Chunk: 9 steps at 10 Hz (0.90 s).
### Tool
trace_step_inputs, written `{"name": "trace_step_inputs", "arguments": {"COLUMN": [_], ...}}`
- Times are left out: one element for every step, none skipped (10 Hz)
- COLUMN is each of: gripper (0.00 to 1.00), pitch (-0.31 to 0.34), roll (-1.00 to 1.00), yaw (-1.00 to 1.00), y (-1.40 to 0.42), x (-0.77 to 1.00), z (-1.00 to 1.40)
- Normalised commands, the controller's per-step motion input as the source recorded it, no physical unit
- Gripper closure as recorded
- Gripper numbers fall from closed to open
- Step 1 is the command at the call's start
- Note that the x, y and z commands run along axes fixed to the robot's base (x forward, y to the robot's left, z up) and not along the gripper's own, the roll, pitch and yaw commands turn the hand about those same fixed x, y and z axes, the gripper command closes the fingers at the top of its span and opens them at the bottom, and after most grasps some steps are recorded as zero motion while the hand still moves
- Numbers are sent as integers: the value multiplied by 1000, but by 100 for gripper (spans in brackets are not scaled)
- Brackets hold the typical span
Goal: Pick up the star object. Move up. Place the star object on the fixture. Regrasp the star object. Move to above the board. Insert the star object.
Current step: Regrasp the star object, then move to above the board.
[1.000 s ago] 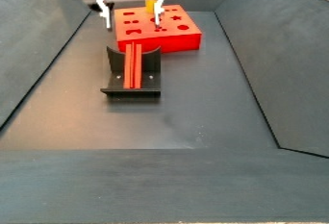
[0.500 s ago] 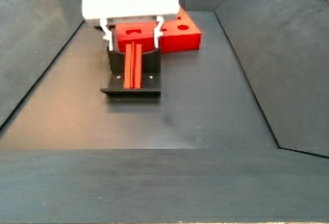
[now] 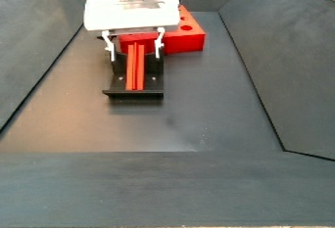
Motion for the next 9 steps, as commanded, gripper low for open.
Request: {"name": "trace_step_inputs", "arguments": {"gripper": [0, 0, 100, 100, 100, 100, 100, 100, 100], "pitch": [-6, -5, 0, -5, -2, 35, 66, 122, 146], "roll": [50, 50, 0, 44, 42, 29, 5, -11, -18], "yaw": [14, 14, 0, -202, -202, -169, -142, -98, -76], "y": [-5, -5, 0, -160, -161, -148, -140, -133, -130], "x": [13, 13, 0, -9, -10, -19, -19, -21, -22], "z": [-170, -170, 0, 1000, 1000, 1000, 1000, 1000, 1000]}}
